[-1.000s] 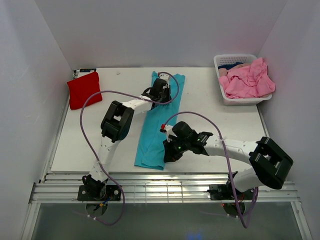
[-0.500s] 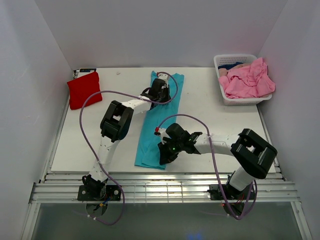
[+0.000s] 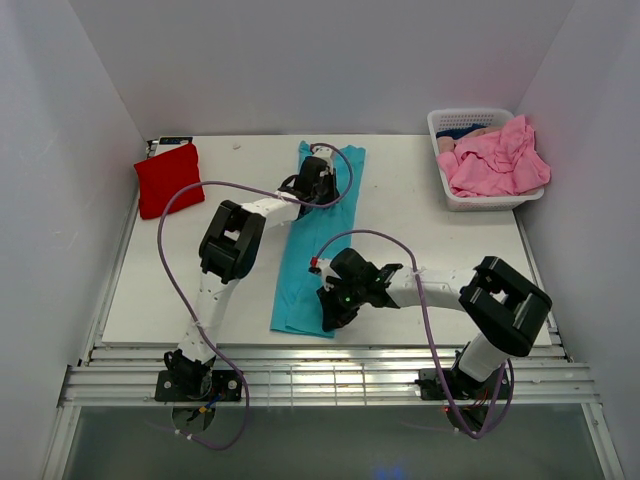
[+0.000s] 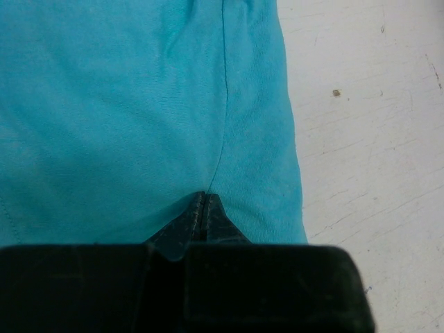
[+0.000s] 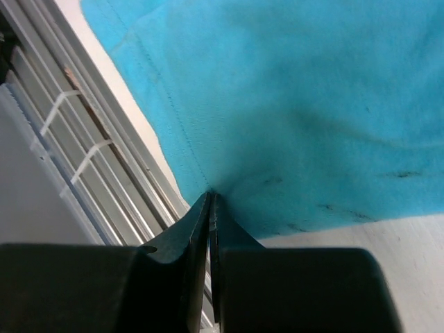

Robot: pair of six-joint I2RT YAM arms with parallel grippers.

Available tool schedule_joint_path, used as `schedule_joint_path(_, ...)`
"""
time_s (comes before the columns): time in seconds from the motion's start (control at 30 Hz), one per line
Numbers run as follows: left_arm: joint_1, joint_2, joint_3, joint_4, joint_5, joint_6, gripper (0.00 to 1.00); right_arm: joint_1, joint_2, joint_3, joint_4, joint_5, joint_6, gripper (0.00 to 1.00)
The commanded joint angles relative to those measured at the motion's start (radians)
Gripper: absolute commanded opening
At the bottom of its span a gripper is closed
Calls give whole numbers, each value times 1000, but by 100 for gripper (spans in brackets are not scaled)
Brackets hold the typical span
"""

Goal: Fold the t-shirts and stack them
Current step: Rotate the tshirt 90 degrees

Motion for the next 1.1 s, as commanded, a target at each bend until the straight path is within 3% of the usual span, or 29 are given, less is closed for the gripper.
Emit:
schedule_joint_path(0.0, 30, -4, -34, -76, 5, 17, 0, 8, -33, -8, -113, 60, -14, 8)
schedule_joint_path(0.57, 85, 156, 182, -154, 95, 14, 0, 8, -84, -148, -119, 110, 72, 8)
schedule_joint_path(0.8, 99, 217, 282, -177, 134, 61, 0, 8, -105, -134, -173, 150, 91, 8)
schedule_joint_path(1.07, 114, 245, 326, -164, 209, 131, 0, 8, -104, 1, -286, 354, 163, 8)
